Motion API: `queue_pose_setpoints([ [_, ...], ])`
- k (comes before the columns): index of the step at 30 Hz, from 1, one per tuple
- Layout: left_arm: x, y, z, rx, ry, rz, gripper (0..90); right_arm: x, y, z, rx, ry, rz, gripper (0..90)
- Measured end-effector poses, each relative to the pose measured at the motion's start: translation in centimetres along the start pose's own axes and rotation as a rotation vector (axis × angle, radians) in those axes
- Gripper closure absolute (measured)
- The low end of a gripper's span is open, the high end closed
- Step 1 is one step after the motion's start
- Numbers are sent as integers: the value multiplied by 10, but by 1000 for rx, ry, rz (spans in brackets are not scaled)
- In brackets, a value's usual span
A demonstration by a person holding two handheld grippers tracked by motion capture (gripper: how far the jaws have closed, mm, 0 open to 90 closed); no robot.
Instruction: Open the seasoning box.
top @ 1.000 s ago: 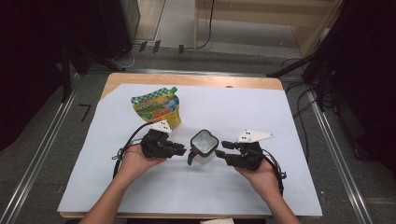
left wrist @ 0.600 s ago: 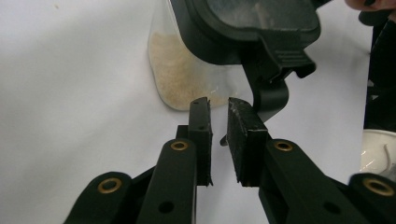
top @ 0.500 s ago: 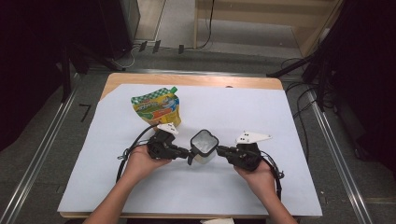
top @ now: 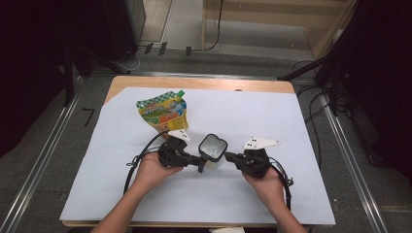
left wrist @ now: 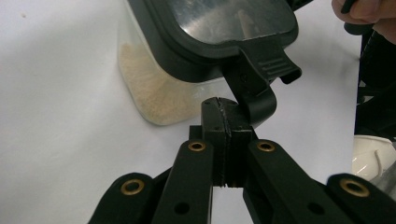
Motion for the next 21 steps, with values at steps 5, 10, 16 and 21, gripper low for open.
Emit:
queue_pose_setpoints([
  [5,0,4,-3,2,6,-5,900,-1,2,-2,-1,23,8,900],
  [10,1,11,-10,-9,17,-5,900,-1,2,-5,-17,24,10,900],
  [16,3,21,-21,-30,38,-10,900,1,5,-12,-37,31,-6,900],
  [21,4,26,-26,-60,42,-2,898,-1,9,-15,-42,63,15,900],
])
Point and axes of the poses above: each handheld gripper's, and its own axes: y roughly forward along the jaws, x roughly out of its top, z roughly to its left, the point moved 10 cm from there along y, roughly forward along the jaws, and after that the axes turned 4 degrees about -z, right-handed, at the moved point
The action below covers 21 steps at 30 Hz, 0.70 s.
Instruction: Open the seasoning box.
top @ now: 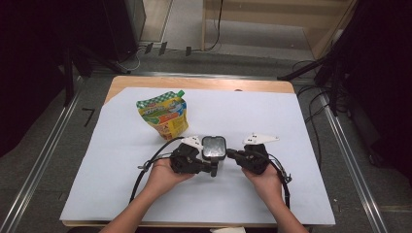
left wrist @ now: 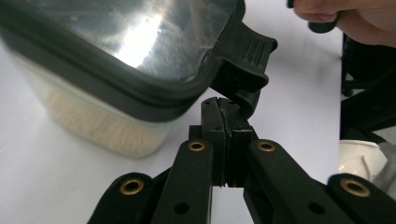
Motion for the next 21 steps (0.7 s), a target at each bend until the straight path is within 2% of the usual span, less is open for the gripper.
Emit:
queue_pose_setpoints([
  [2,-1,-3,1,-6,-11,11,881,1,-2,1,-5,-25,-3,900],
  [5,-2,-12,-2,1,-1,10,860,3,-9,6,9,-12,-10,900],
  [10,2,-28,0,11,5,-23,821,1,-22,19,32,-17,-14,900],
  [17,2,-43,10,32,-3,-45,774,-5,-32,41,72,-2,-15,900],
  [21,3,-48,15,40,-10,-57,742,-8,-33,58,96,-27,-5,900],
])
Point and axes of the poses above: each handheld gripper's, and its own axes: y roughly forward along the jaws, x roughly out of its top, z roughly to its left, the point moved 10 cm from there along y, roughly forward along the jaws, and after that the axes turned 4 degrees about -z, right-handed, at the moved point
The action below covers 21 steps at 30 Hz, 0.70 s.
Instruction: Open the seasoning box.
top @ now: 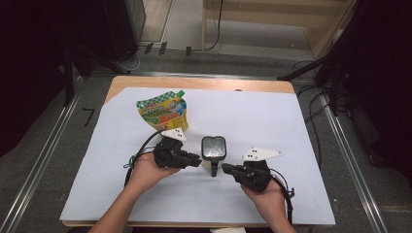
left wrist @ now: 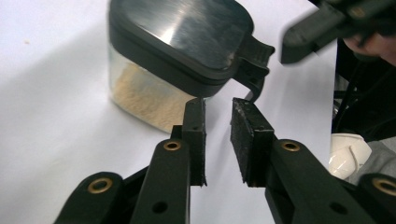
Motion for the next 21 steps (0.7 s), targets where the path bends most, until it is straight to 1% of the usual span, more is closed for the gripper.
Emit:
queue_pose_setpoints([
  [2,1,-3,3,7,4,-6,711,0,3,7,9,-18,6,900],
  [5,1,-5,8,28,0,-13,636,-2,9,15,25,-30,13,900],
  [6,1,-5,9,30,-1,-14,628,-3,12,18,27,-32,19,900],
  [10,2,-6,11,39,9,-21,581,-6,20,22,34,-33,30,900],
  [13,1,-7,12,35,7,-25,544,-8,26,23,33,-33,35,900],
  [16,1,-6,12,26,-1,-26,519,-10,33,24,27,-21,41,900],
  [19,2,-6,11,24,15,-31,495,-11,38,25,13,-26,45,900],
  [21,2,-6,12,25,17,-32,479,-13,43,23,-5,-25,49,900],
])
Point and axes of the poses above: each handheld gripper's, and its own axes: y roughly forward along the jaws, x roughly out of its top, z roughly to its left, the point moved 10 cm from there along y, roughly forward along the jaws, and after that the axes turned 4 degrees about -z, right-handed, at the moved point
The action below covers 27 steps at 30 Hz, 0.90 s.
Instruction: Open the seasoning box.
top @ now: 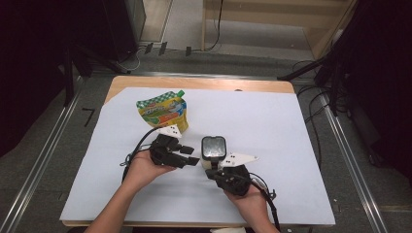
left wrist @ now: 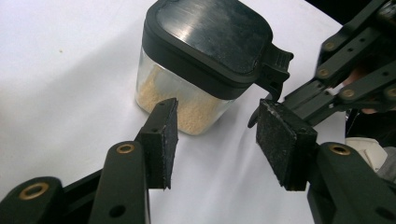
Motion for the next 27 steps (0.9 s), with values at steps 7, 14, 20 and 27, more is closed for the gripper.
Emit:
queue_pose_setpoints([
  [7,-1,0,1,1,-10,3,467,-1,0,-3,-14,-3,2,900],
  [14,-2,-1,4,6,-11,7,463,-3,-4,-8,-20,-13,6,900],
  [20,-3,2,0,-6,0,16,459,-3,-15,-21,-31,-3,8,900],
  [27,-3,3,1,-5,-3,12,453,-3,-26,-38,-42,25,-1,900],
])
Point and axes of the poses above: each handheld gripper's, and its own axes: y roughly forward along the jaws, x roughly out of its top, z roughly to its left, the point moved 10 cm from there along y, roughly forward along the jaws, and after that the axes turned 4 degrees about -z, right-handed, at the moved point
